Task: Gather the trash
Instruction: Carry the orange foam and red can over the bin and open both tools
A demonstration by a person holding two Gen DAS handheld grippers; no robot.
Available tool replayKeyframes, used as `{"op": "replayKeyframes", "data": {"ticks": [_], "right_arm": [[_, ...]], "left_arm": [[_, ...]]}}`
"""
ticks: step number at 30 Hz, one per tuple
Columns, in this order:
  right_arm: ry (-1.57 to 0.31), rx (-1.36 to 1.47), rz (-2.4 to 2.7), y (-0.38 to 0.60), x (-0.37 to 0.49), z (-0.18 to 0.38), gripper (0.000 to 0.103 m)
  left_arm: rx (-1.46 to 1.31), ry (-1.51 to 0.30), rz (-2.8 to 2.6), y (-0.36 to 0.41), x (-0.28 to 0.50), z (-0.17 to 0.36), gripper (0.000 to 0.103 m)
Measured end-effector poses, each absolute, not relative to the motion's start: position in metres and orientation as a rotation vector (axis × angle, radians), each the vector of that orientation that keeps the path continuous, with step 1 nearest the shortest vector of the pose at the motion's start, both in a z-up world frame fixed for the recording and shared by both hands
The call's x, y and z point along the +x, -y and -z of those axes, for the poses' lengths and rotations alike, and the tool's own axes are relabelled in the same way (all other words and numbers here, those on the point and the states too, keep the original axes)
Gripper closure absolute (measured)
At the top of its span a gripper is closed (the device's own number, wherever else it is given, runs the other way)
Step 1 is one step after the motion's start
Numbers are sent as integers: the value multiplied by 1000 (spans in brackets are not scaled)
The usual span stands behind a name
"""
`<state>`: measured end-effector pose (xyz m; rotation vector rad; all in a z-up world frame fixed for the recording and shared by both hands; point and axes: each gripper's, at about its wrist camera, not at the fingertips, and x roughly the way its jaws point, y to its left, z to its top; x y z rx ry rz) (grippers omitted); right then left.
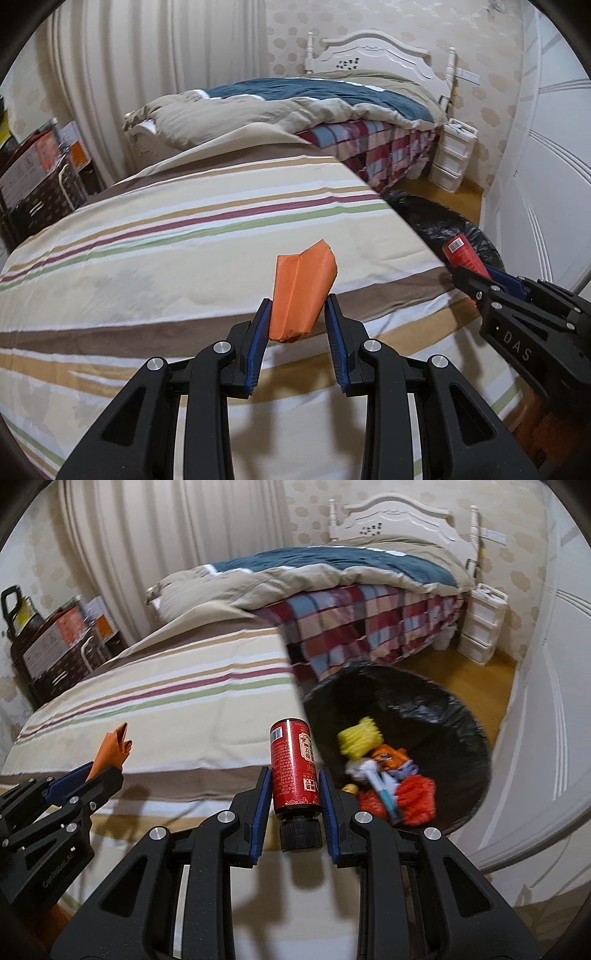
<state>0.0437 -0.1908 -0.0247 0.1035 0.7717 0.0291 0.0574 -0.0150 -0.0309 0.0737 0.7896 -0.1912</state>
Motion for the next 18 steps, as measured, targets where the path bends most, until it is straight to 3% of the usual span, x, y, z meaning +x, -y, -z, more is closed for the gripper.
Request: {"op": "replayKeyframes", "data": {"ticks": [18], "right_arm": [[-724, 143, 124, 271, 77, 19, 78]], "left_arm": [[130, -765, 286, 100, 105, 22, 71]]}}
